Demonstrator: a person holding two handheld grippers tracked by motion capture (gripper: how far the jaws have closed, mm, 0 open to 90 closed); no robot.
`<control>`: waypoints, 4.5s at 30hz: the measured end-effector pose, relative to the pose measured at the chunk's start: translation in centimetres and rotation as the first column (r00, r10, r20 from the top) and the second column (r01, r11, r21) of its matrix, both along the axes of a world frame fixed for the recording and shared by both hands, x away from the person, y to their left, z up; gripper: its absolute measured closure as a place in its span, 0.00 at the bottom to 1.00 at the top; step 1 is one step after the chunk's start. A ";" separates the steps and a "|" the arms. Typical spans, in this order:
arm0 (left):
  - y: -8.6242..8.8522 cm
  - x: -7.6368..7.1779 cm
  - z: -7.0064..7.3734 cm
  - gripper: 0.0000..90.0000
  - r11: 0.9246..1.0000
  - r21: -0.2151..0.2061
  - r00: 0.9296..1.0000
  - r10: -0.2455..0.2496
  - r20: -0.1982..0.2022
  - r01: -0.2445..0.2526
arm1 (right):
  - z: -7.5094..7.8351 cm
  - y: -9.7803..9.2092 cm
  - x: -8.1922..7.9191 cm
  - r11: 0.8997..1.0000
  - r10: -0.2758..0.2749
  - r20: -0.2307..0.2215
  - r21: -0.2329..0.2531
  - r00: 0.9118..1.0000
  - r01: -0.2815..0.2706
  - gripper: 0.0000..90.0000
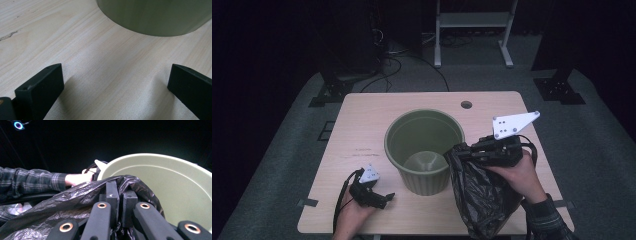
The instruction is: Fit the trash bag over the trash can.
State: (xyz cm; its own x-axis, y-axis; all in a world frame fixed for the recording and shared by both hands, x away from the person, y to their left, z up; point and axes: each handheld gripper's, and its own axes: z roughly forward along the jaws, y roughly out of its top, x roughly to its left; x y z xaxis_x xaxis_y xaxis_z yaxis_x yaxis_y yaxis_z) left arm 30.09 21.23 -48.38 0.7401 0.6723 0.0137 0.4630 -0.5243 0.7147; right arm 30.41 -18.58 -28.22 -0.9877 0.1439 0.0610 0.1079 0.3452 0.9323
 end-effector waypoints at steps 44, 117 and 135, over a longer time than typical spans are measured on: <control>0.0 0.0 0.0 0.00 1.000 0.000 1.000 0.001 0.002 -0.001 | 6.0 11.4 7.6 0.989 0.132 -0.012 0.062 0.991 -0.131 0.96; 0.7 0.0 0.5 0.00 0.999 -0.046 1.000 -0.013 -0.012 0.012 | -0.5 3.2 6.6 0.986 -0.103 -0.022 -0.130 0.994 0.100 0.60; 1.3 -1.6 8.2 0.05 0.976 -0.156 0.987 -0.147 0.058 0.155 | -1.8 2.9 7.0 0.991 -0.092 -0.045 -0.105 0.995 0.086 0.65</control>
